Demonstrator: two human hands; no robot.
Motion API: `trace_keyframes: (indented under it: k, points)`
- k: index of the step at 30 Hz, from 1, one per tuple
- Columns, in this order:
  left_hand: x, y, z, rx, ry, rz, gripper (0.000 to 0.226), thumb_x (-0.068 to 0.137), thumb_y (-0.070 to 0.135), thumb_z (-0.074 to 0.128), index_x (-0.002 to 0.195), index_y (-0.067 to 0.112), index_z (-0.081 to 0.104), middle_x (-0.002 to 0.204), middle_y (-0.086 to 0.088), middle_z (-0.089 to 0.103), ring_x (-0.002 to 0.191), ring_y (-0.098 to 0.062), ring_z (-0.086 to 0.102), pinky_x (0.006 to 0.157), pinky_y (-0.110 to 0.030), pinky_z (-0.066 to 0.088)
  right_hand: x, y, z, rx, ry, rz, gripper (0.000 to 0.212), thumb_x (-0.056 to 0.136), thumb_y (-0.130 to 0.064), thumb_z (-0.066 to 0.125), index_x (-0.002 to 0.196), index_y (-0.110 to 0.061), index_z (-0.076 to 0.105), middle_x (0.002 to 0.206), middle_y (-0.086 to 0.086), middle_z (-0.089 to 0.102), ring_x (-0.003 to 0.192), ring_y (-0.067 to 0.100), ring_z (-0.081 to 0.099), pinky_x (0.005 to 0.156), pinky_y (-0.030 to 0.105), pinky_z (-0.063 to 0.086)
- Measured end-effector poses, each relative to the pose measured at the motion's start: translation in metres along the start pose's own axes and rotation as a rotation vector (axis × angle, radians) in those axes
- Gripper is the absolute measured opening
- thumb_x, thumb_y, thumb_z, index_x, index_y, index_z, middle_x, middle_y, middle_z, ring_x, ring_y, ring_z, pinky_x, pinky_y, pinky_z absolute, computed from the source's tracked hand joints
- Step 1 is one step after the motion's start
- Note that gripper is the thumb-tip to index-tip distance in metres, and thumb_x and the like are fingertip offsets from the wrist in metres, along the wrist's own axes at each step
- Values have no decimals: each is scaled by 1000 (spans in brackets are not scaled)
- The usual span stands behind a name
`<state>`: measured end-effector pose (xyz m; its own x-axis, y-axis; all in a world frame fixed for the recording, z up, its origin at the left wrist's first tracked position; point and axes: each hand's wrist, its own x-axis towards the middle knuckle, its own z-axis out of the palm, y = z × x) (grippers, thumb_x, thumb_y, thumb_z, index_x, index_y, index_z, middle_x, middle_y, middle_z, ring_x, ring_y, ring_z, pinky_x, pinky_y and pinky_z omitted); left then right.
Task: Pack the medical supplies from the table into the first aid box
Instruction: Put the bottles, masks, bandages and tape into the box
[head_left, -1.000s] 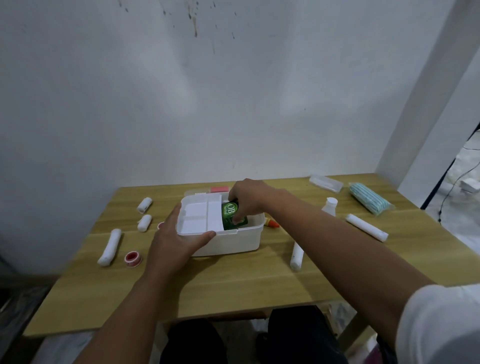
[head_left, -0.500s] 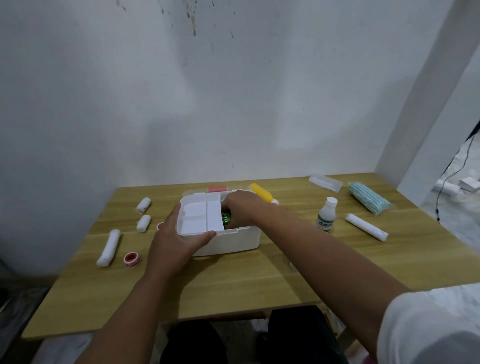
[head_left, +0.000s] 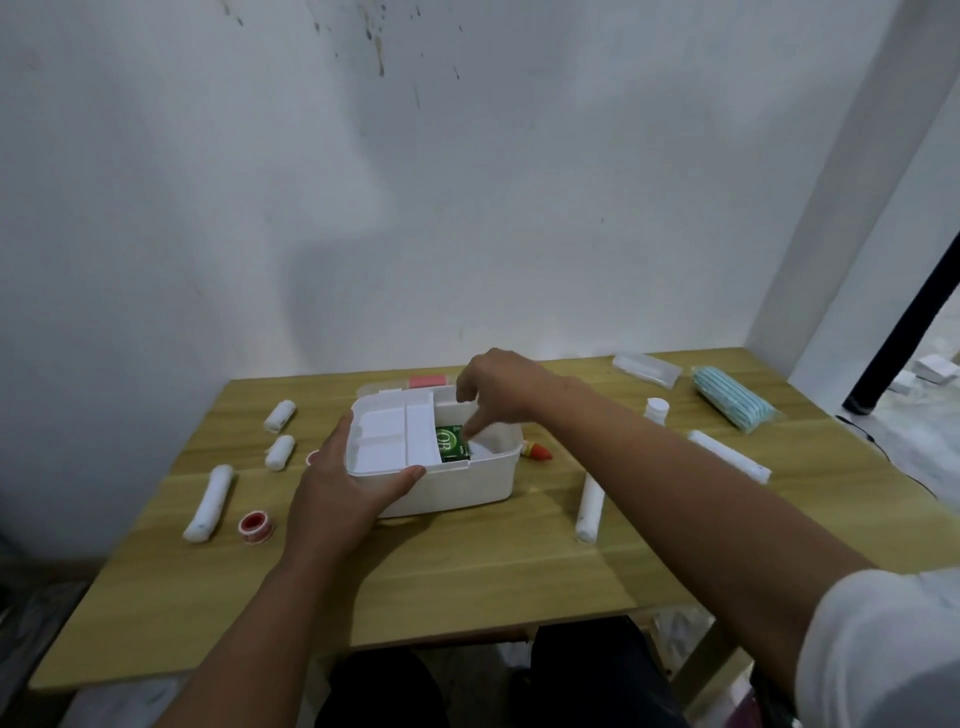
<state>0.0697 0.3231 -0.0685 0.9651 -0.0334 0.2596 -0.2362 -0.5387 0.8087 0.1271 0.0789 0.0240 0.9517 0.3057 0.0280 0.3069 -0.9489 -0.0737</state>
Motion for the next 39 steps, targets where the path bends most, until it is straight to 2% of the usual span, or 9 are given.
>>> trace_keyframes:
  k: [5,9,14,20,22,25,28,34,39]
  points:
    - [0,-5,2,7,15,25,121,55,87,75,159,41,35,155,13,52,141,-19,49,103,-48,53,-13,50,-39,161,218,61,26,83,-30,83,106,-17,79,103,-1,78,93,15,70,89,34,56]
    - [0,-6,4,16,24,48,124,55,87,77,161,37,35,158,8,49,142,-23,47,103,-49,52,-27,117,-58,206,307,257,20,90,-25,76,106,-14,80,106,3,78,98,18,71,92,34,56]
    - [1,-7,8,55,49,65,119,62,73,82,162,32,34,161,1,47,143,-28,45,104,-53,49,-42,201,-43,192,166,549,38,90,-23,76,126,-9,73,129,10,71,119,26,66,103,36,51]
    - [0,-10,12,39,49,79,114,64,61,82,163,32,33,160,1,47,143,-27,46,103,-50,50,-54,245,8,109,-61,730,60,96,-18,63,153,-10,46,156,13,48,134,32,54,105,39,47]
    - [0,-10,12,36,49,83,114,64,60,82,163,32,33,160,2,48,143,-26,46,103,-49,50,-50,246,21,58,-125,739,61,93,-22,64,151,-13,47,152,10,52,132,31,55,105,41,48]
    - [0,-10,11,24,42,65,118,63,65,88,163,35,33,160,4,47,143,-25,46,104,-50,51,-43,241,31,-66,-170,727,49,85,-24,67,133,-18,59,129,6,65,112,27,64,82,36,50]
    - [-1,-11,11,8,35,59,118,63,66,89,162,35,34,160,5,47,142,-21,46,103,-46,51,-39,239,29,-150,-149,744,36,80,-27,70,114,-18,62,114,4,66,101,26,64,74,34,45]
    - [-2,-3,10,-3,47,64,113,63,65,83,161,34,36,156,11,50,134,-4,43,102,-34,47,-43,237,34,-68,-110,775,40,88,-19,69,125,-12,55,123,14,65,98,29,59,82,36,51]
    - [-1,-8,7,11,43,32,116,63,71,85,161,38,34,157,15,49,138,-7,46,106,-41,51,-40,233,25,-27,-82,791,59,84,-17,73,139,-7,54,136,15,61,122,35,60,99,41,52]
